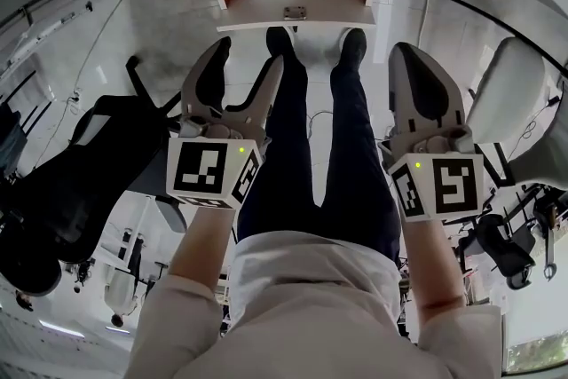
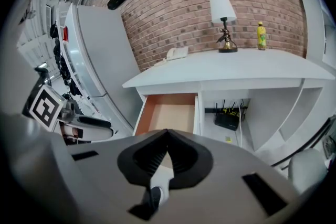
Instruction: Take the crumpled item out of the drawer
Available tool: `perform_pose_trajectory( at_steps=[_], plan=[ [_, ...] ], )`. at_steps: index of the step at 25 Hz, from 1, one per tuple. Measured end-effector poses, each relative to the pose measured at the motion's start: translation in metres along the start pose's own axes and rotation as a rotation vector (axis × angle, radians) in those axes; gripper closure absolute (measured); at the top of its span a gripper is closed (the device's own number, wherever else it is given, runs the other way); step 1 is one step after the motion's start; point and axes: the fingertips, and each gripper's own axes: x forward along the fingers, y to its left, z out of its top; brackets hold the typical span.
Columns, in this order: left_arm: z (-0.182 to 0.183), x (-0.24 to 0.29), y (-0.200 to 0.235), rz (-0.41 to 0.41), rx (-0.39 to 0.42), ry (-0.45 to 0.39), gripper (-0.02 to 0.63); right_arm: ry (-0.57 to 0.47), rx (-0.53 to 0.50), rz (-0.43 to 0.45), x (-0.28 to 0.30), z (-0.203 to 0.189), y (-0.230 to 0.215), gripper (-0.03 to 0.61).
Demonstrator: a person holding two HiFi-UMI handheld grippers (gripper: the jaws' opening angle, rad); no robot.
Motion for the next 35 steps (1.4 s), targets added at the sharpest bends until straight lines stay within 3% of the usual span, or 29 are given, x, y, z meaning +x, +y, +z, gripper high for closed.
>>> perform_pose_trajectory(
  at_steps=[16, 21, 26, 31, 35],
  plan=[
    [0.006, 0.061, 0.014, 0.027, 0.083, 0.077, 0.342, 0.016, 0.039, 0.003, 0.004, -0.008, -0.015, 0.569],
    [-0.010, 0.086, 0.020, 0.001, 0.007, 0.181, 0.342, 0.021, 0.039, 0.011, 0.006, -0.009, -0.021, 0.571],
    [-0.028, 0.109, 0.027, 0.012, -0.010, 0.276, 0.342, 0.024, 0.060, 0.020, 0.007, -0.011, -0.025, 0.569],
    [-0.041, 0.131, 0.031, 0.012, 0.100, 0.370, 0.342, 0.034, 0.067, 0.030, 0.008, -0.013, -0.031, 0.569],
    [-0.050, 0.145, 0.042, 0.024, 0.087, 0.440, 0.342, 0.038, 0.080, 0.036, 0.012, -0.014, -0.037, 0.569]
  ],
)
